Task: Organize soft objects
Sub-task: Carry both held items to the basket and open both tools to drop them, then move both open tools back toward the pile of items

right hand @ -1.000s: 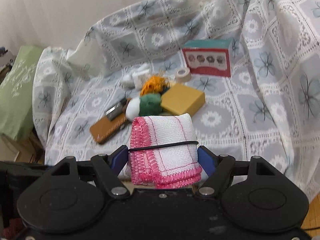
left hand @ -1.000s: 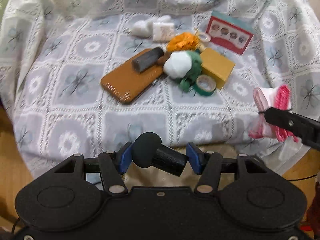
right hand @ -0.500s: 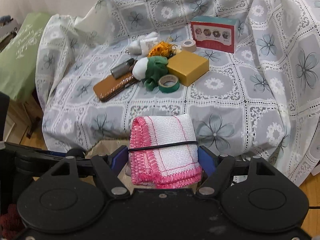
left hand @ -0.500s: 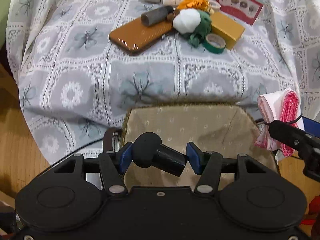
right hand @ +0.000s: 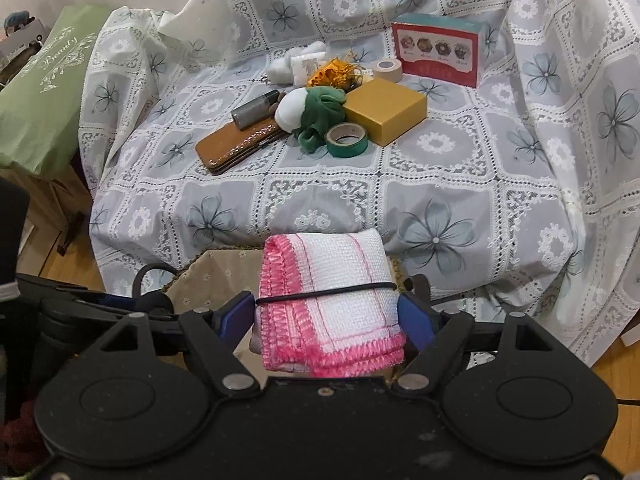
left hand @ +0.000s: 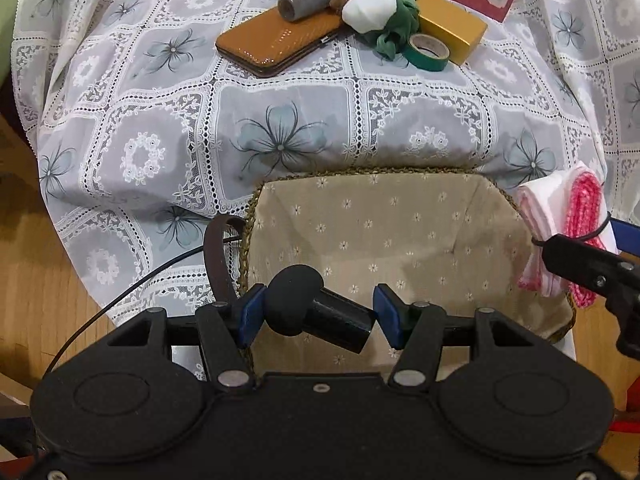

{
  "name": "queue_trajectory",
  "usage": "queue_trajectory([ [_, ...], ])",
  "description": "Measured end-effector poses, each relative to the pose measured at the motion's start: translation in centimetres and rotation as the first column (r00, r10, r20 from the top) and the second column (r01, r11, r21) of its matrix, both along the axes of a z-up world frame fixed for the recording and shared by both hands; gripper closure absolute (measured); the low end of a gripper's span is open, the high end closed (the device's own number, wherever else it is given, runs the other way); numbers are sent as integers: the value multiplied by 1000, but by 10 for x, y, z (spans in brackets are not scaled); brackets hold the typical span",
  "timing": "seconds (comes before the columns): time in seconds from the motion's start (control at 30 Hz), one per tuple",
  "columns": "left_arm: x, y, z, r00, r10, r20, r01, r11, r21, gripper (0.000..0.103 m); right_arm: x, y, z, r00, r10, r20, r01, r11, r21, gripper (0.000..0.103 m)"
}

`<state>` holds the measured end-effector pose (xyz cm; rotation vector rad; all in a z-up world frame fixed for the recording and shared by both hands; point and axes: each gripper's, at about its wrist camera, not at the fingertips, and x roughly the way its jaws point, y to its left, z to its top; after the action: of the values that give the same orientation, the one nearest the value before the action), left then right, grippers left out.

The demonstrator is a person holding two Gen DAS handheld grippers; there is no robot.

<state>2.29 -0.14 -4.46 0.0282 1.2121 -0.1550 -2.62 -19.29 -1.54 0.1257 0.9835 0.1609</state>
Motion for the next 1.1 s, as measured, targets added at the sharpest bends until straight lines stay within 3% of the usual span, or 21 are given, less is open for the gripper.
queue_trajectory([
  [0.13,0,0,-1,1000,-7,1,7,1000,4,32,1,2,-1,1000,11,-2,-11,1000,14,26],
  [0.57,0,0,3,999,-3,40,2,1000,21,31,6,-7,1,997,-56,46,55,998,32,24],
  [0.83,-1,-1,10,989,2,149,-12,998,60,27,13,-12,7,985,-103,139,102,995,10,22],
  [1.1,13,2,16,962,3,272,-30,995,94,24,30,-12,10,962,-100,253,118,991,-57,21],
])
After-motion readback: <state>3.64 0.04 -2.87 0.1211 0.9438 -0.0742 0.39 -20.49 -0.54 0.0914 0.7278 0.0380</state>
